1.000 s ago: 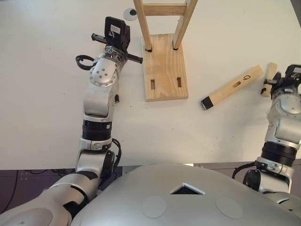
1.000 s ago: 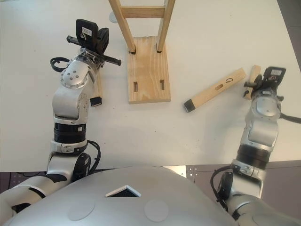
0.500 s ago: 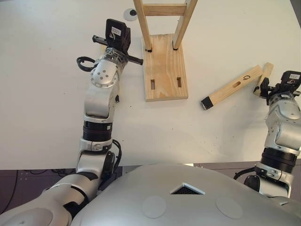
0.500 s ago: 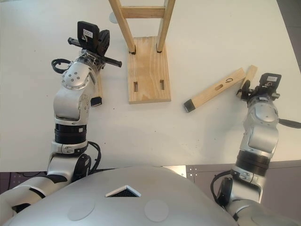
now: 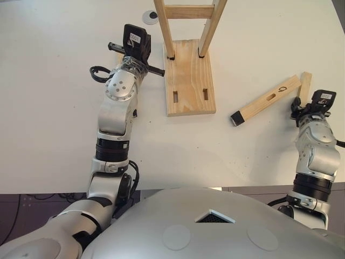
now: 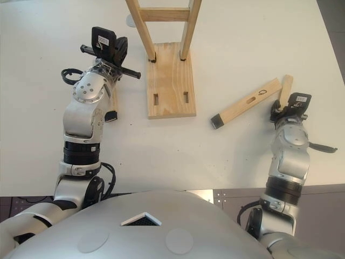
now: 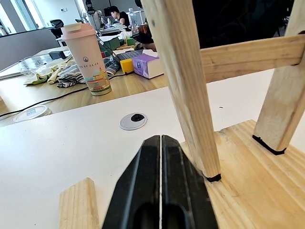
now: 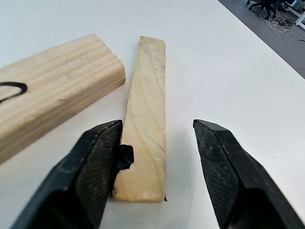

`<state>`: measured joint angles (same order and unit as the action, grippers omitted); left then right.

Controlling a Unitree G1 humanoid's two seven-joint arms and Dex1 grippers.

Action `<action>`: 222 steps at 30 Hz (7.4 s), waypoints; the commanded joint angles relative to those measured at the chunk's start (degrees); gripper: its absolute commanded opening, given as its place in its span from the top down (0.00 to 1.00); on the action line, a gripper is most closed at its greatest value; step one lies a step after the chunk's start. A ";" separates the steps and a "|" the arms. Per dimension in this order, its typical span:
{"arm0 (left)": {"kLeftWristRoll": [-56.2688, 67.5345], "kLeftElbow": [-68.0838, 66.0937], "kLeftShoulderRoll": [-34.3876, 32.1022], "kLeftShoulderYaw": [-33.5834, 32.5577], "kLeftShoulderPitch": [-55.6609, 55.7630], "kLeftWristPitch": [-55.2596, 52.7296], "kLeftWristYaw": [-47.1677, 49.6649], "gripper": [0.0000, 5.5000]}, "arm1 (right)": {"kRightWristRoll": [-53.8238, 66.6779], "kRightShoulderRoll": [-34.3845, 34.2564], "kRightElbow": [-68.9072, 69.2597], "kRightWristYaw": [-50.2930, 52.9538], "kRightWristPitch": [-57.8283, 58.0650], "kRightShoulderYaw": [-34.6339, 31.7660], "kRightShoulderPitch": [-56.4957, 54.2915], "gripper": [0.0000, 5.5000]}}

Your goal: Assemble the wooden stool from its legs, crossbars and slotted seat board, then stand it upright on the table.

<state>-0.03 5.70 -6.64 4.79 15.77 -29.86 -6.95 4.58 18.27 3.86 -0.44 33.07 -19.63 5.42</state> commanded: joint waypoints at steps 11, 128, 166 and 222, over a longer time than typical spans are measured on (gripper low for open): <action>7.55 4.83 1.56 -6.02 3.75 3.15 -2.26 1.00 | 2.42 -1.22 -6.43 1.60 -8.51 -2.99 -6.77 0.76; 42.73 2.80 -12.87 -23.16 0.03 -18.59 14.05 0.93 | -16.61 2.21 -1.24 -15.79 -22.19 30.79 -17.88 0.27; 8.93 -25.08 -6.95 -8.01 -14.84 33.79 -5.59 0.93 | -15.39 1.27 -3.68 -17.15 -28.46 30.68 -18.93 0.27; 15.57 -0.95 -25.22 -9.29 -16.01 -21.99 -18.72 0.64 | -14.84 -0.63 -2.93 -15.72 -27.01 29.50 -18.67 0.27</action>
<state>15.71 6.22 -33.38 -5.79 1.78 -50.71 -26.18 -11.35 18.45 1.29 -15.96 5.27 11.14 -11.98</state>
